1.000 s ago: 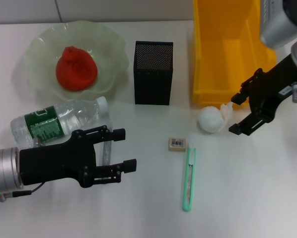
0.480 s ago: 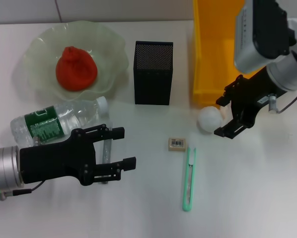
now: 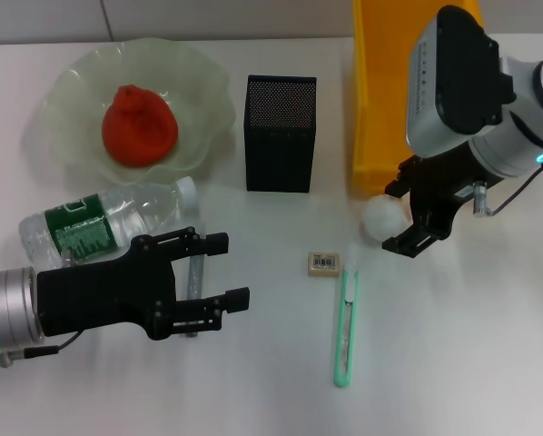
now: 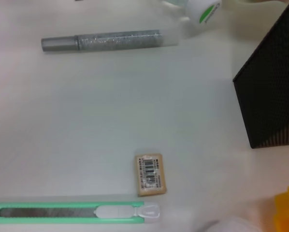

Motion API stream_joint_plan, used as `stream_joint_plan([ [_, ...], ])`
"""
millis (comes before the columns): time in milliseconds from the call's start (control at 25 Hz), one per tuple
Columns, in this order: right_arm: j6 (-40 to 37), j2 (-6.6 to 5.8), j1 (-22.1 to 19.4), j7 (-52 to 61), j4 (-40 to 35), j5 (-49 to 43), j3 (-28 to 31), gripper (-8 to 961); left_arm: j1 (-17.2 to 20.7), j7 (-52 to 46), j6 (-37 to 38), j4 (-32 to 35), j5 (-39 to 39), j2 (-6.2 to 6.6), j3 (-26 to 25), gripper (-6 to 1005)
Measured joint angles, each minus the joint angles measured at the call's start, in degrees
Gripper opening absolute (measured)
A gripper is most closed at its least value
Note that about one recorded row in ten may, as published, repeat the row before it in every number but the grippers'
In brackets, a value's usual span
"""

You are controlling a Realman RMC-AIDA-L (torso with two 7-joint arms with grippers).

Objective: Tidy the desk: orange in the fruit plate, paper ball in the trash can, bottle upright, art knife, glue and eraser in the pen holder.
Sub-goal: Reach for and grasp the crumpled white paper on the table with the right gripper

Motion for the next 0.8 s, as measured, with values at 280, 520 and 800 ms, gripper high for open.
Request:
stream_joint_plan([
  [280,1.8,0.00,-0.1,0.1,0.9,-0.3,-1.0,769,0.0,0.0,0.0,0.0,0.0,0.01,0.0,800],
  [520,1.3,0.00,-0.1,0.2,1.3,-0.3,-2.4,768,-0.1,0.0,0.3,0.0,0.0,0.08,0.0,800],
  [800,-6.3,-0.07,-0.8,0.3,-4.0,3.2,-0.3,768,-0.1,-0.6,0.4,0.1,0.0,0.18,0.0,800],
])
